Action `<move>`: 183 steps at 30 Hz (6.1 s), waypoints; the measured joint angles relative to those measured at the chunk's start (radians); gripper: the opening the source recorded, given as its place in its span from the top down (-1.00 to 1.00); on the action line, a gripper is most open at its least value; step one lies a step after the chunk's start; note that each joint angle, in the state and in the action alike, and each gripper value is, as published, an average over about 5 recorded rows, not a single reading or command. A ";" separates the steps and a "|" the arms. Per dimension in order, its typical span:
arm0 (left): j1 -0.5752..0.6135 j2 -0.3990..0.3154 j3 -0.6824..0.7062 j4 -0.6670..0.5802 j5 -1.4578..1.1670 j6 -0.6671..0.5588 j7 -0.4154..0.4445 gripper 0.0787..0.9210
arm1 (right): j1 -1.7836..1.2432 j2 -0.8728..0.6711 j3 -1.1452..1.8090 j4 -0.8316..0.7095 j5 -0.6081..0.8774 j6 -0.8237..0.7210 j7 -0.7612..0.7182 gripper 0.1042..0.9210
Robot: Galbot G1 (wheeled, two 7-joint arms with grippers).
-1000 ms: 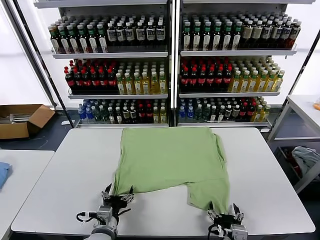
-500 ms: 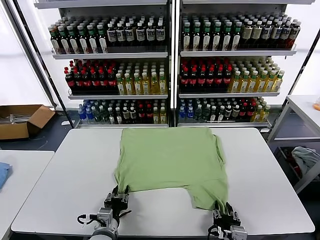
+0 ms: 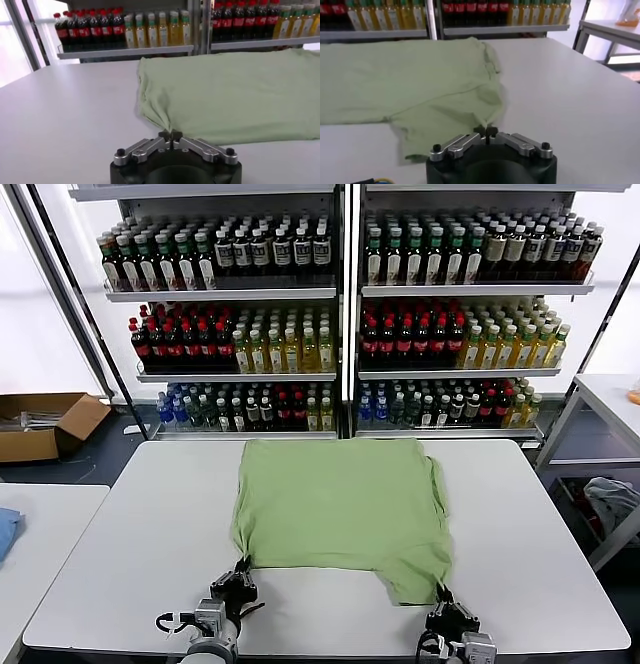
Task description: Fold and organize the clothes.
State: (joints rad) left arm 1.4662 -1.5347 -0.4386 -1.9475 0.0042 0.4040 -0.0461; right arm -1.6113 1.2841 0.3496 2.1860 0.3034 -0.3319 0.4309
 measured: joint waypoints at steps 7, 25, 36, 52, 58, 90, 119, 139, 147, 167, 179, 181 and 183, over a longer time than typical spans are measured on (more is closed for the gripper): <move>-0.023 0.001 0.009 -0.031 -0.035 -0.069 -0.004 0.98 | 0.064 -0.005 0.023 -0.003 -0.016 0.038 -0.039 0.98; -0.237 0.058 0.030 0.101 -0.160 -0.162 -0.034 0.98 | 0.442 -0.046 -0.020 -0.259 -0.013 0.009 -0.110 0.98; -0.407 0.094 0.065 0.295 -0.211 -0.155 -0.037 0.98 | 0.634 -0.041 -0.095 -0.466 -0.010 -0.040 -0.154 0.97; -0.528 0.101 0.072 0.413 -0.235 -0.095 -0.060 0.40 | 0.803 0.065 -0.116 -0.635 0.171 -0.052 -0.070 0.02; -0.534 0.096 0.062 0.406 -0.225 -0.055 -0.098 -0.01 | 0.823 0.111 -0.110 -0.641 0.249 -0.024 -0.004 -0.41; -0.423 0.112 0.034 0.294 -0.140 0.031 -0.117 -0.77 | 0.574 -0.040 -0.037 -0.421 0.149 -0.197 0.054 -0.76; -0.428 0.122 0.032 0.383 -0.123 0.041 -0.097 0.29 | 0.525 -0.049 -0.047 -0.469 0.128 -0.201 0.024 0.67; -0.310 0.135 0.027 0.239 -0.086 0.004 -0.090 0.99 | 0.350 -0.055 -0.007 -0.255 0.115 -0.197 0.020 0.96; -0.125 0.132 0.031 0.007 -0.051 0.004 -0.117 0.99 | 0.164 -0.074 0.004 -0.068 0.059 -0.184 0.047 0.96; 0.278 0.126 -0.036 -0.248 -0.026 -0.021 -0.152 0.92 | -0.110 -0.111 -0.022 0.055 -0.010 -0.151 0.133 0.55; 0.331 0.115 0.021 -0.364 -0.045 0.002 -0.151 0.12 | -0.092 -0.127 0.093 0.141 0.073 -0.127 0.113 -0.30; 0.313 0.118 0.020 -0.382 -0.059 0.003 -0.149 0.00 | -0.056 -0.132 0.124 0.134 0.098 -0.108 0.087 -0.45; 0.286 0.124 0.013 -0.393 -0.078 0.001 -0.143 -0.15 | -0.008 -0.141 0.150 0.116 0.123 -0.091 0.050 -0.57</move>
State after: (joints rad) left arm 1.7527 -1.4104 -0.4257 -2.3401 -0.0740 0.4048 -0.1890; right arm -1.6197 1.1435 0.4997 2.3020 0.4268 -0.4225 0.4808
